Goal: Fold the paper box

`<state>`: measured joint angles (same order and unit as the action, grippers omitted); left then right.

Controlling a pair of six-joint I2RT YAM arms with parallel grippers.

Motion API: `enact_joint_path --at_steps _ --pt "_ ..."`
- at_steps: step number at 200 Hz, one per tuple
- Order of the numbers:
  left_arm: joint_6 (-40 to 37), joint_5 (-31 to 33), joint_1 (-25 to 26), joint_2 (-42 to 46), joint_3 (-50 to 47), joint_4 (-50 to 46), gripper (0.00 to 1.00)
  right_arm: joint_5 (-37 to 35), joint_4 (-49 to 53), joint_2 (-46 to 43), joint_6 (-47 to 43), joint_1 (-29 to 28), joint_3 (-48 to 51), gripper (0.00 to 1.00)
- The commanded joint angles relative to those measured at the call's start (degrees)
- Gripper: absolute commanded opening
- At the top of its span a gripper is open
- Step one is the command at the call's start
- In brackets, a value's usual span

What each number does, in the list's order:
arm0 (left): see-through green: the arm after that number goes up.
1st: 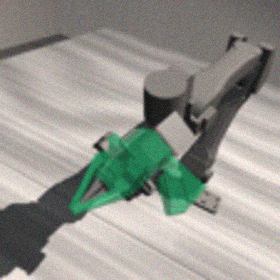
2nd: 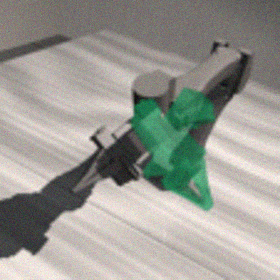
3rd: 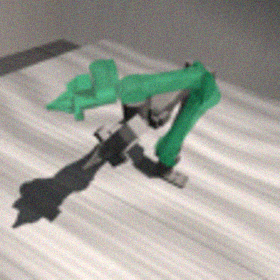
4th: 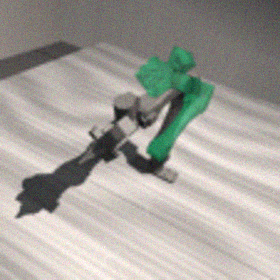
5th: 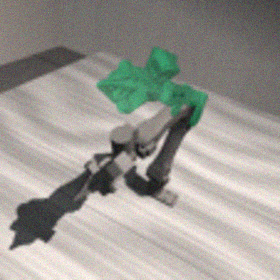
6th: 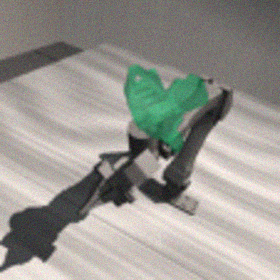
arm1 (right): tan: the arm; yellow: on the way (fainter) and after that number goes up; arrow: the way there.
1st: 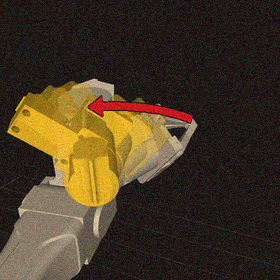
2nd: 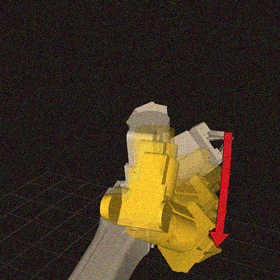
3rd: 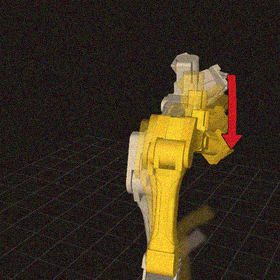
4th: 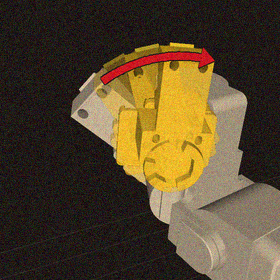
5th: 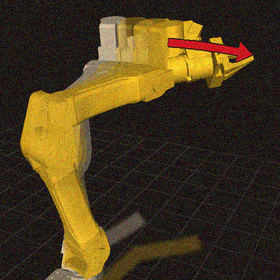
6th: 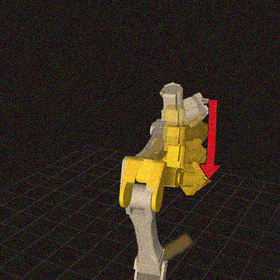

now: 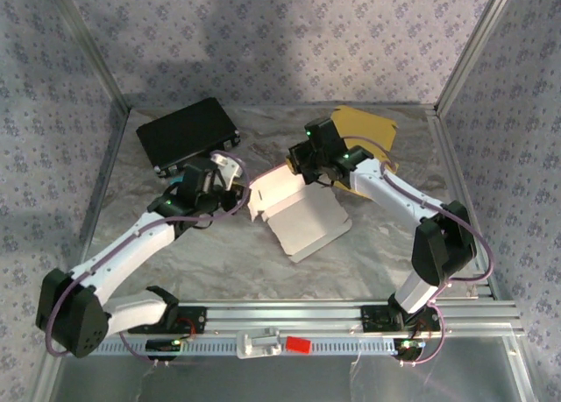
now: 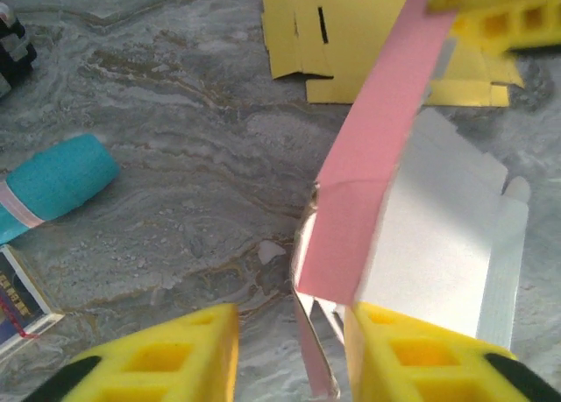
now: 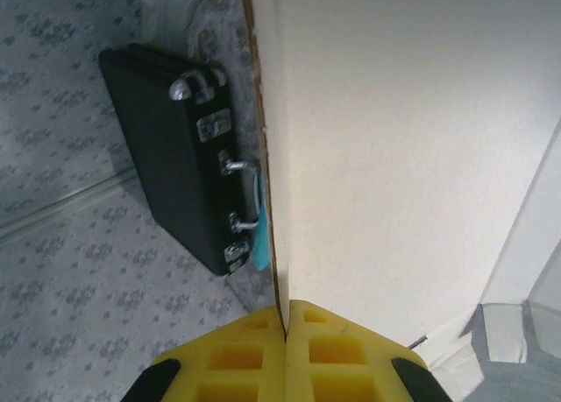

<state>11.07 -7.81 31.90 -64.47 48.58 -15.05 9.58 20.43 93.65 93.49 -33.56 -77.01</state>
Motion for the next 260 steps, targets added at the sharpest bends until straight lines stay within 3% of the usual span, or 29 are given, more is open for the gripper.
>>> enact_joint_path --at_steps 1,16,39,72,96,129,162,260 --pt "10.86 -0.09 -0.14 5.93 5.91 -2.37 0.48 -3.02 -2.85 -1.00 2.35 -0.49 0.40 0.00" --pt "20.26 0.54 -1.05 6.77 8.87 -4.92 0.57 -3.34 -2.87 -1.03 2.89 -0.63 0.46 0.00" --pt "33.78 -2.15 -4.88 1.71 15.11 -10.15 0.56 -3.60 -2.69 -1.14 3.49 -0.80 0.76 0.00" --pt "41.98 -6.54 -5.41 -10.39 25.79 -16.40 0.50 -3.96 -2.99 -1.18 4.65 -1.16 1.78 0.00" --pt "48.14 -8.01 -4.35 -14.54 28.29 -18.34 0.48 -3.78 -3.65 -1.11 5.59 -1.20 2.49 0.00" --pt "51.24 -5.23 -2.57 -16.90 30.57 -26.21 0.49 -3.43 -4.68 -1.19 6.17 -0.89 2.99 0.00" --pt "55.01 -5.10 -1.78 -17.15 27.81 -22.33 0.49 -3.26 -4.96 -1.16 6.09 -0.78 2.83 0.00" --pt "56.10 -5.72 -0.17 -21.18 27.86 -20.78 0.49 -2.90 -5.12 -1.51 6.35 -1.07 3.02 0.00"
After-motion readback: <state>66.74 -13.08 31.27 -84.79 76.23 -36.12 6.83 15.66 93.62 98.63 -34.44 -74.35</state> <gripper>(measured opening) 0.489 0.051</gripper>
